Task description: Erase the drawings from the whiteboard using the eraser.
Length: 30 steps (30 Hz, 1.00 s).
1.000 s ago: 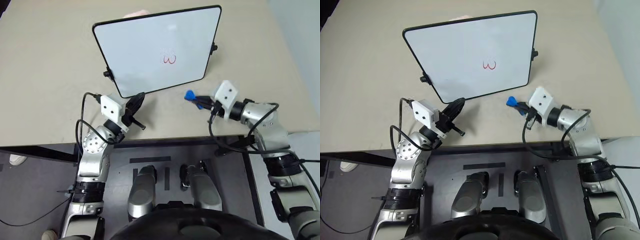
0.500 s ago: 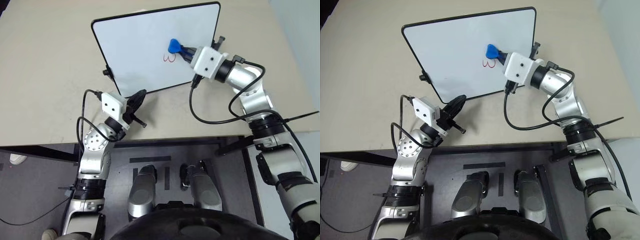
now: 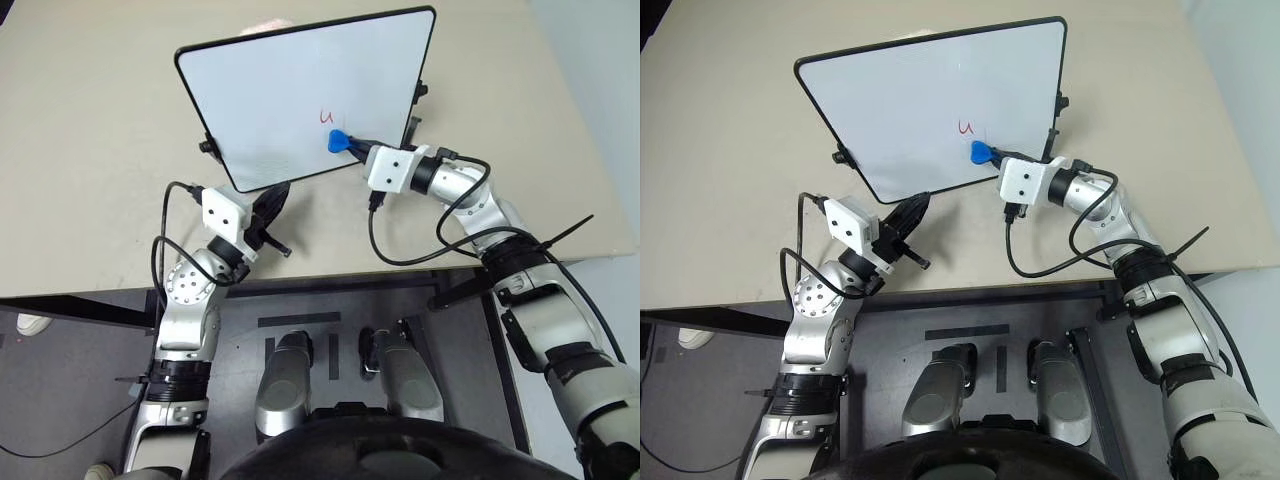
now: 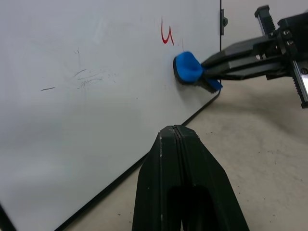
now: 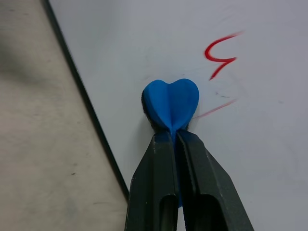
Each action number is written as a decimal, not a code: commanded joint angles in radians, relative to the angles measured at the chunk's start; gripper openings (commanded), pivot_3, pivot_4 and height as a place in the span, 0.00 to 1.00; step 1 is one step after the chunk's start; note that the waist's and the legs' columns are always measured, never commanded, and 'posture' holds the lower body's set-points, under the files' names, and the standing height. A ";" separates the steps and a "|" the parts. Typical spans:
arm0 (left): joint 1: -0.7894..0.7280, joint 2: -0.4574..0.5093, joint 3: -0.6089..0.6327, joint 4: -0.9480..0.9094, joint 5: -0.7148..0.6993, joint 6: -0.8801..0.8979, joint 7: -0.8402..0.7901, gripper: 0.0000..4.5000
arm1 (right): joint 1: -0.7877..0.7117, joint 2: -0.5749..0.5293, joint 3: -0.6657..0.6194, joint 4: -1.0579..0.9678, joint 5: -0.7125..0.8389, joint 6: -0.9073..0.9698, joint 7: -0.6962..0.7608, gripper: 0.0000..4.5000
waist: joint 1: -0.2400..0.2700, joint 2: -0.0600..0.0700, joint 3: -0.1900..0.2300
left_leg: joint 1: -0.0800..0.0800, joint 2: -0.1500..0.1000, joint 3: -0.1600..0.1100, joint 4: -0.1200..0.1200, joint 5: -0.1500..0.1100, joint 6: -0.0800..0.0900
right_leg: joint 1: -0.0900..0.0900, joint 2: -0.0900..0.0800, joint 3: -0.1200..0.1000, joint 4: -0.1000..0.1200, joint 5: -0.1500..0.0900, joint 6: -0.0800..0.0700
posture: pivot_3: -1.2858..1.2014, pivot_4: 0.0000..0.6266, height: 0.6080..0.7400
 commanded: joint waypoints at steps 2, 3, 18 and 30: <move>-0.006 0.001 0.004 -0.031 -0.003 -0.016 -0.002 0.00 | -0.073 -0.002 -0.071 -0.041 0.007 -0.040 -0.099 0.00 | -0.003 0.000 0.000 | 0.000 0.000 0.000 0.000 0.000 0.000 | -0.001 0.000 0.000 0.000 0.000 0.000 | 0.52 0.24 1.00; -0.008 0.000 0.003 -0.029 -0.003 -0.016 -0.003 0.00 | -0.080 -0.001 -0.076 -0.045 0.005 -0.047 -0.112 0.00 | -0.003 0.000 0.000 | 0.000 0.000 0.000 0.000 0.000 -0.001 | -0.001 0.000 0.000 0.001 0.000 -0.001 | 0.52 0.24 1.00; -0.014 0.000 -0.002 -0.023 -0.006 -0.014 -0.014 0.00 | -0.002 0.039 -0.004 -0.002 -0.016 -0.063 -0.062 0.00 | -0.005 0.000 0.000 | 0.000 0.001 0.000 0.000 -0.004 -0.010 | -0.001 0.000 0.000 0.000 0.003 -0.001 | 0.52 0.24 1.00; -0.019 0.000 -0.003 -0.022 -0.005 -0.010 -0.022 0.00 | -0.068 0.037 -0.058 -0.069 -0.026 -0.073 -0.160 0.00 | -0.005 0.000 0.000 | -0.003 0.001 0.000 0.000 -0.005 -0.012 | -0.003 0.000 0.000 -0.001 0.003 -0.002 | 0.52 0.24 1.00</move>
